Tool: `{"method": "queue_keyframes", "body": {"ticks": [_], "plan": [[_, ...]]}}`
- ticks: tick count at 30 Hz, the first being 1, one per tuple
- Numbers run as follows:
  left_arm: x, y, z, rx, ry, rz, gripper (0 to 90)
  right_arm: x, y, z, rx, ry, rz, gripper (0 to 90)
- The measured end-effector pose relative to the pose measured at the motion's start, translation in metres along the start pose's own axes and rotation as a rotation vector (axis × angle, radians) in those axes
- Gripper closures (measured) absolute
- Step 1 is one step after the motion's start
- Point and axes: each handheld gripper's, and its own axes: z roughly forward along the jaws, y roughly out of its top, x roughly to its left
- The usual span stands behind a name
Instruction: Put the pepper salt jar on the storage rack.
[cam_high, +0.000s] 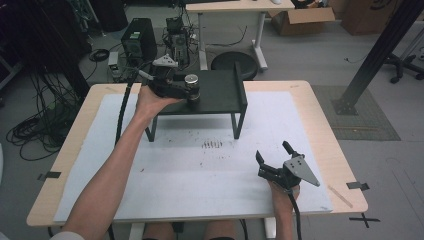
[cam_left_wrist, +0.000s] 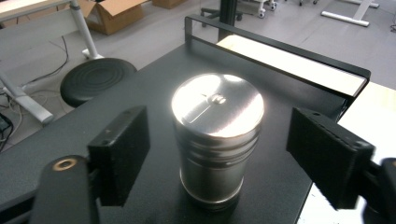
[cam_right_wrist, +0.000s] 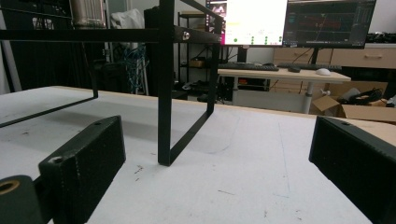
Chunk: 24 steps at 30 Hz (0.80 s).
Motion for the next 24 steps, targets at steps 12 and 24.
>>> {"method": "queue_keyframes", "body": {"ticks": [12, 24], "plan": [[-0.007, -0.002, 0.000, -0.008, 0.027, -0.006, 3.9, 0.000, 0.000, 0.000, -0.002, 0.000, 0.000, 3.3], [-0.009, -0.003, -0.010, -0.011, 0.028, 0.007, 3.5, 0.000, 0.000, 0.000, -0.003, 0.000, -0.001, 3.3]]}}
